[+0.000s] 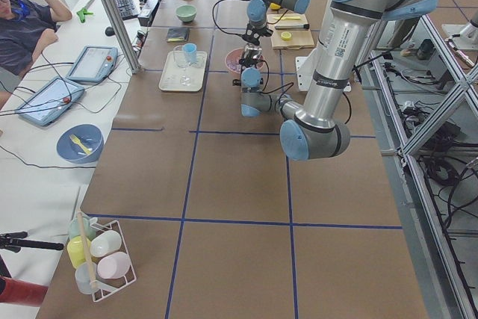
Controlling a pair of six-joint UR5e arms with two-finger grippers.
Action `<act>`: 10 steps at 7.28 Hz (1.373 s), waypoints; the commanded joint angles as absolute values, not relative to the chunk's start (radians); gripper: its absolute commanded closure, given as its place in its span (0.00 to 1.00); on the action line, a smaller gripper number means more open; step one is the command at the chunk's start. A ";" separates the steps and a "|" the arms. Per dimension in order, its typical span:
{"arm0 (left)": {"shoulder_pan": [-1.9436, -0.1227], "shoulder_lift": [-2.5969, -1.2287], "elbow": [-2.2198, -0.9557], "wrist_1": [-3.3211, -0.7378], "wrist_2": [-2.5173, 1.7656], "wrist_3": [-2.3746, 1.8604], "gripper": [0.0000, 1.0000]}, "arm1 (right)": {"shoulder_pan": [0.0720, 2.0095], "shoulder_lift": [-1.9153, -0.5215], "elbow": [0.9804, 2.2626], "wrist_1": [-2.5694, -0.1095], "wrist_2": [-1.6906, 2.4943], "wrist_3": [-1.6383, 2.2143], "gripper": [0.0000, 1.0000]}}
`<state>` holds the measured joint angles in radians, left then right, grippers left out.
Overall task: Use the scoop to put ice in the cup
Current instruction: 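Dig the scoop into the ice cubes with the right gripper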
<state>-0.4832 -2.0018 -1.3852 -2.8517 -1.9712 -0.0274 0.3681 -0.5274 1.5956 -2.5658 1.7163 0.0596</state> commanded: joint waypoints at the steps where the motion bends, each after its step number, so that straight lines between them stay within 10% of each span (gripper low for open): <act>1: -0.483 -2.002 -1.385 -2.852 -1.971 -0.028 0.00 | 0.368 -0.531 1.571 -2.510 1.710 0.063 1.00; 10: -0.483 -2.002 -1.385 -2.852 -1.956 -0.028 0.00 | 0.351 -0.652 1.604 -2.264 1.700 0.129 1.00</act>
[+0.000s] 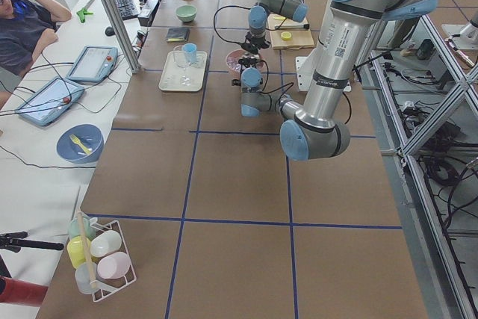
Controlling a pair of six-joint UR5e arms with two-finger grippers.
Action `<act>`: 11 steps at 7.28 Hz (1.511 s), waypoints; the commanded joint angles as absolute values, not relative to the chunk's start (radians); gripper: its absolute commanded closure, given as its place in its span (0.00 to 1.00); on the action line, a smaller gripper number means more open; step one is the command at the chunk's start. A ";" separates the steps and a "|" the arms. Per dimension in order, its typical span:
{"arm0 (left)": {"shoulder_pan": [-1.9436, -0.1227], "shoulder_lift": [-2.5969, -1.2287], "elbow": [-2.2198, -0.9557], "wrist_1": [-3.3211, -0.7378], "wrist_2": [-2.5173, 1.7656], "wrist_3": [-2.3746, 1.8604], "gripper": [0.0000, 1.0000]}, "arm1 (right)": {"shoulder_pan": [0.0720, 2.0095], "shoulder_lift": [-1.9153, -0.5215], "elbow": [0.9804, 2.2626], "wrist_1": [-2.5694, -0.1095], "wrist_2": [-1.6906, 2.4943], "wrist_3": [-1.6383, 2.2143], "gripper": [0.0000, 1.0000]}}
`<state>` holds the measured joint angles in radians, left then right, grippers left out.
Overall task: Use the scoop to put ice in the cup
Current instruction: 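Lift the filled scoop out of the bowl toward the light-blue cup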
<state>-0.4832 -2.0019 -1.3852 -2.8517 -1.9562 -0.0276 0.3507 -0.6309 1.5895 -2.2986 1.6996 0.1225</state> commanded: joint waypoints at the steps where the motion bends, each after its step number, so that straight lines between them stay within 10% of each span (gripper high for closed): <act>1: -0.483 -2.003 -1.385 -2.852 -1.956 -0.028 0.00 | 0.353 -0.699 1.685 -2.263 1.700 0.127 1.00; 11: -0.482 -2.003 -1.385 -2.852 -1.956 -0.031 0.00 | 0.581 -0.729 1.833 -2.328 1.798 0.100 1.00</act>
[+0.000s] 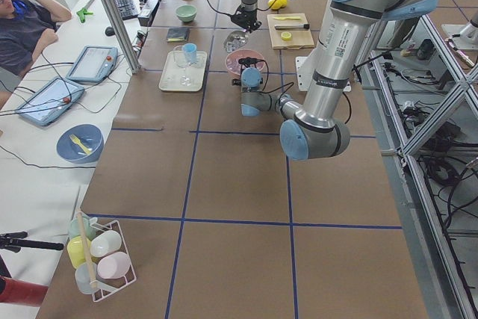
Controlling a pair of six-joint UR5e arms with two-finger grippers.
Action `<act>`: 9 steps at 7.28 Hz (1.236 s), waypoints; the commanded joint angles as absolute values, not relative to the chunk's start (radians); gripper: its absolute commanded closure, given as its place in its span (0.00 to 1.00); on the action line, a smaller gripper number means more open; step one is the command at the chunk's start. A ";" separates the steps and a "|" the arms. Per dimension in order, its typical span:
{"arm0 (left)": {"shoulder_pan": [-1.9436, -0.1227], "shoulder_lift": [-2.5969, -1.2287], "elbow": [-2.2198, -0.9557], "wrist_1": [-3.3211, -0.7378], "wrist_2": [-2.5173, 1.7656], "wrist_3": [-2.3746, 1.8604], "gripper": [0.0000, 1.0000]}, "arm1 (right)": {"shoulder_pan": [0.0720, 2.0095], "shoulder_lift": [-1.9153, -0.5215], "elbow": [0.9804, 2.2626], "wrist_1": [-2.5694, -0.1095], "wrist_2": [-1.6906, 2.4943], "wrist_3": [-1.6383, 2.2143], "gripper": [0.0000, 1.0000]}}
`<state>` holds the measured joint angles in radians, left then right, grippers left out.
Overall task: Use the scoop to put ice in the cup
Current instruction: 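Lift the filled scoop out of the bowl toward the light-blue cup, then tip the scoop over the light-blue cup to pour the ice in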
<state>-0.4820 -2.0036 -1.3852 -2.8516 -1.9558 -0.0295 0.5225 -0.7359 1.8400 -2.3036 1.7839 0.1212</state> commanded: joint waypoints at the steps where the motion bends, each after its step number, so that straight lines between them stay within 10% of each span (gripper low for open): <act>1: -0.483 -2.003 -1.385 -2.852 -1.956 -0.031 0.00 | 0.636 -0.720 1.813 -2.330 1.818 0.042 1.00; 5: -0.482 -2.005 -1.385 -2.852 -1.956 -0.031 0.00 | 0.794 -0.520 1.405 -2.329 1.855 -0.165 1.00; 9: -0.483 -2.005 -1.385 -2.852 -1.956 -0.028 0.00 | 0.834 -0.517 1.295 -2.329 1.856 -0.193 1.00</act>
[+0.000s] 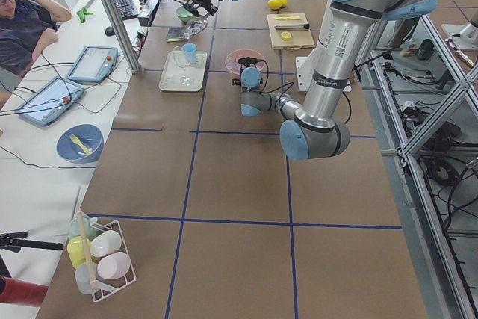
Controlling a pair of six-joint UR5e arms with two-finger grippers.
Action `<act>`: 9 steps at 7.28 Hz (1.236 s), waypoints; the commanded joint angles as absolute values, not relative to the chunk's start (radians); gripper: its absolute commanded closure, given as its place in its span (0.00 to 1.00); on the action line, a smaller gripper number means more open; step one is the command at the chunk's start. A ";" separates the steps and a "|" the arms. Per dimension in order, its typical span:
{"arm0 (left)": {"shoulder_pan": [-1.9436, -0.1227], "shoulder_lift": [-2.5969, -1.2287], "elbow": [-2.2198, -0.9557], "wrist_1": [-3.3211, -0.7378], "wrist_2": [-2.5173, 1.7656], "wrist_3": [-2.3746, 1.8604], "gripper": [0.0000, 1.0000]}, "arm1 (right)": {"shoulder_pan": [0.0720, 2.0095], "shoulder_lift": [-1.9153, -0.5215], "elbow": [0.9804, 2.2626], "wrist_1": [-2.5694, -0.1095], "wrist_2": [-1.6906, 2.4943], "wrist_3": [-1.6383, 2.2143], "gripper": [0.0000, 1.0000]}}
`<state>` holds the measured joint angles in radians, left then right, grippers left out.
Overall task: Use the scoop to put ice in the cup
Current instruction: 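Tip the scoop over the light-blue cup to pour the ice in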
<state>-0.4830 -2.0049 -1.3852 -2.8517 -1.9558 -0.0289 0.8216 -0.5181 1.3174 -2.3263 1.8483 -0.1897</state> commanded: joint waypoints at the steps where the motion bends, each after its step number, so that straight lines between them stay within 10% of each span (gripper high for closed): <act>1: -0.485 -2.005 -1.385 -2.852 -1.956 -0.029 0.00 | 0.836 -0.517 1.273 -2.330 1.855 -0.193 1.00; 9: -0.485 -2.005 -1.387 -2.861 -1.956 -0.028 0.00 | 0.838 -0.402 1.167 -2.528 1.786 -0.285 1.00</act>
